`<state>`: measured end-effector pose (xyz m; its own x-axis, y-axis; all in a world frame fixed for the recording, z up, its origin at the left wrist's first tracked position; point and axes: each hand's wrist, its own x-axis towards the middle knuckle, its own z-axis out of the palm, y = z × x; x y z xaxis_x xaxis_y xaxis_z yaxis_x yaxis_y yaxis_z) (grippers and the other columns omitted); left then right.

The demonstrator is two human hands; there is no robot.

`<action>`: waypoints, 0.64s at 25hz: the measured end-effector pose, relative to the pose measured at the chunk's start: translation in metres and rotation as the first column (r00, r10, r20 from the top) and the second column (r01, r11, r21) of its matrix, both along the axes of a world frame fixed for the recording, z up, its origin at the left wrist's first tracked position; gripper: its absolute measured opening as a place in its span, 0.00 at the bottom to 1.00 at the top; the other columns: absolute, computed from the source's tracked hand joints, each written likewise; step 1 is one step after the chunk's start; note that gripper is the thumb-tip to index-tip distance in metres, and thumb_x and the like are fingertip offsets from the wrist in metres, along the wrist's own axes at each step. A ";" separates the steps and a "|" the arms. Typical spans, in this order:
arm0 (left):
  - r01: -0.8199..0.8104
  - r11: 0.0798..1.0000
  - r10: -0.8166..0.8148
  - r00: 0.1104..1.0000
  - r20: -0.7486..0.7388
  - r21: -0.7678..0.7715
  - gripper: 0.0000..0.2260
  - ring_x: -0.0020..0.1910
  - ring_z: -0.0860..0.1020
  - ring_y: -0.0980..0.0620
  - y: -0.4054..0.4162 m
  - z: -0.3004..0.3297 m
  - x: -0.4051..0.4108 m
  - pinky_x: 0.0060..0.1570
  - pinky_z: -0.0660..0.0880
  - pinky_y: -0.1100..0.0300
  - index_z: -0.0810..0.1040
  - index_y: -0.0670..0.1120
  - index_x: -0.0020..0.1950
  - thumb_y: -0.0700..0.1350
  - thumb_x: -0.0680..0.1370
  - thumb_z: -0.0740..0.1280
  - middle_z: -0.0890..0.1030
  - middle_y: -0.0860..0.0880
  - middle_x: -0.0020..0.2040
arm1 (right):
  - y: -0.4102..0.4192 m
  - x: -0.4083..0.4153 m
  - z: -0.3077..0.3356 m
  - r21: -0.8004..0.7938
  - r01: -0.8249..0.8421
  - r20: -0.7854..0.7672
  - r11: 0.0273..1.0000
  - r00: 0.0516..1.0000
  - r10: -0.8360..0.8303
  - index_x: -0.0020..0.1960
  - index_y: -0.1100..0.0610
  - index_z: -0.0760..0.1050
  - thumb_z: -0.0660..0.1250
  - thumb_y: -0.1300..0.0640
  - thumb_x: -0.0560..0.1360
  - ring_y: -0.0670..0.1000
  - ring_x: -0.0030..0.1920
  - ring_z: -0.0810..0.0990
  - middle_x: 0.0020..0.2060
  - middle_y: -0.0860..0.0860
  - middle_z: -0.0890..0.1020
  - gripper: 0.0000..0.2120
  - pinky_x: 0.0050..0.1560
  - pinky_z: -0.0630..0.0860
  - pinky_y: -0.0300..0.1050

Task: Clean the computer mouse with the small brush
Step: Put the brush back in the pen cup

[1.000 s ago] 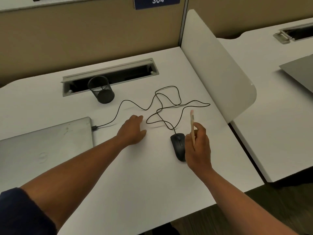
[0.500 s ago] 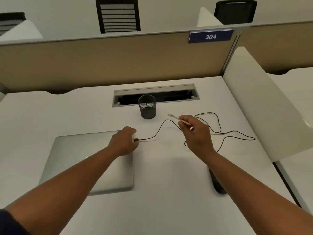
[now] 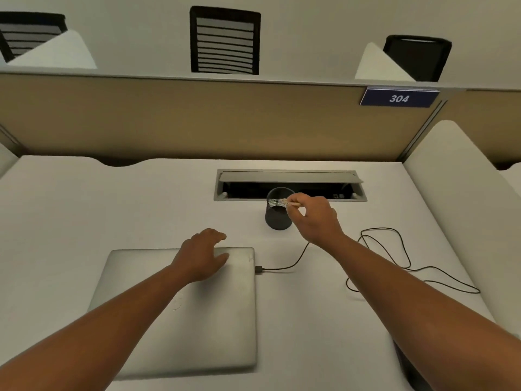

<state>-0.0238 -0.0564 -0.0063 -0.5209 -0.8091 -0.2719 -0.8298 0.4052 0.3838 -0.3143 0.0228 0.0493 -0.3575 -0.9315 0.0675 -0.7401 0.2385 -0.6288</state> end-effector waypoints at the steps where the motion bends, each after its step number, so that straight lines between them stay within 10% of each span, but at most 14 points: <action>1: 0.005 1.000 -0.005 1.000 0.015 -0.001 0.26 0.75 0.73 0.50 -0.005 -0.003 0.001 0.73 0.68 0.54 0.72 0.52 0.81 0.55 0.84 0.70 0.72 0.53 0.79 | -0.008 0.001 -0.003 0.060 0.004 -0.043 0.998 0.999 -0.001 0.61 0.47 0.82 0.63 0.47 0.83 0.54 0.47 0.81 0.49 0.51 0.86 0.12 0.52 0.77 0.54; 16: -0.009 0.999 0.007 0.999 0.043 0.039 0.16 0.66 0.77 0.48 -0.018 -0.029 0.005 0.66 0.71 0.53 0.81 0.54 0.71 0.54 0.83 0.70 0.80 0.53 0.68 | -0.038 0.009 -0.046 0.269 0.016 -0.261 0.963 0.964 0.057 0.67 0.44 0.77 0.60 0.49 0.84 0.58 0.82 0.57 0.75 0.53 0.74 0.14 0.77 0.47 0.68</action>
